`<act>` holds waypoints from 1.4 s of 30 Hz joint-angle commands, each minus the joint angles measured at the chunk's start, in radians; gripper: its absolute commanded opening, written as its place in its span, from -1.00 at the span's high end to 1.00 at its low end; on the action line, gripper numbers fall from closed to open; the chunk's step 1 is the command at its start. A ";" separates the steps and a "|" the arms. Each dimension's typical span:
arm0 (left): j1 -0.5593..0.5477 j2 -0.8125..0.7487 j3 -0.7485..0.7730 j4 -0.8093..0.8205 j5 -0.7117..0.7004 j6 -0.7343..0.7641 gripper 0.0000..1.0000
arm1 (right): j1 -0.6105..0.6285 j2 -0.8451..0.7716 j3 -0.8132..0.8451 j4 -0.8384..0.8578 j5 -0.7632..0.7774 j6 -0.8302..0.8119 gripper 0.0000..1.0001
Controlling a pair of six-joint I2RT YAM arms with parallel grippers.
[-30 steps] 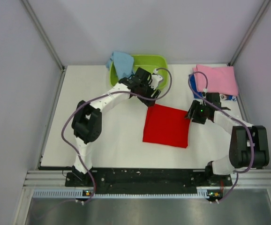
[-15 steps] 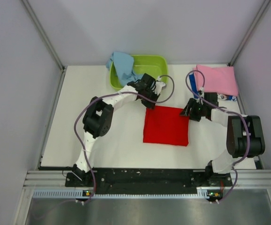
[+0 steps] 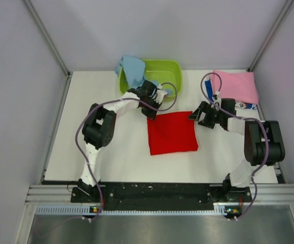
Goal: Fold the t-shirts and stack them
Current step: Smooth out wrinkles on the folded tshirt, then put the neatly folded tshirt into the corner of the board with the right arm
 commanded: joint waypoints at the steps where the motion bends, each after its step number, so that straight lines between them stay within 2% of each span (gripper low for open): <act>1: 0.000 0.012 0.013 -0.028 -0.044 0.026 1.00 | -0.003 0.136 -0.032 0.080 -0.081 0.062 -0.90; 7: 0.007 0.023 0.016 -0.024 -0.067 0.038 1.00 | -0.005 0.214 0.029 0.074 -0.134 0.103 -0.81; 9: 0.010 0.031 0.025 -0.027 -0.073 0.036 1.00 | 0.007 0.253 0.065 0.051 -0.146 0.120 -0.74; 11: 0.013 0.035 0.032 -0.028 -0.076 0.035 1.00 | 0.011 0.280 0.063 0.096 -0.192 0.152 -0.62; 17: 0.016 0.057 0.057 -0.036 -0.075 0.039 1.00 | 0.015 0.322 0.057 0.242 -0.267 0.241 0.13; 22: 0.017 0.057 0.062 -0.047 -0.078 0.044 1.00 | 0.024 0.346 0.069 0.349 -0.304 0.302 0.54; 25: 0.022 0.055 0.062 -0.047 -0.078 0.044 1.00 | 0.026 0.340 0.069 0.397 -0.321 0.324 1.00; 28: 0.031 0.048 0.066 -0.056 -0.085 0.049 0.98 | 0.027 0.298 0.088 0.350 -0.304 0.275 1.00; 30: 0.034 0.034 0.066 -0.059 -0.104 0.055 0.77 | 0.026 0.250 0.109 0.216 -0.264 0.188 1.00; 33: 0.034 -0.007 0.063 -0.062 -0.117 0.064 0.31 | 0.024 0.161 0.158 0.010 -0.166 0.032 1.00; 35: 0.034 -0.035 0.063 -0.071 -0.121 0.068 0.12 | 0.024 0.109 0.180 -0.098 -0.093 -0.048 1.00; 40: 0.034 -0.128 0.056 -0.126 -0.104 0.104 -0.20 | 0.018 0.017 0.237 -0.323 0.070 -0.188 1.00; 42: 0.034 -0.164 0.051 -0.151 -0.101 0.122 -0.22 | 0.006 -0.003 0.258 -0.362 0.102 -0.216 1.00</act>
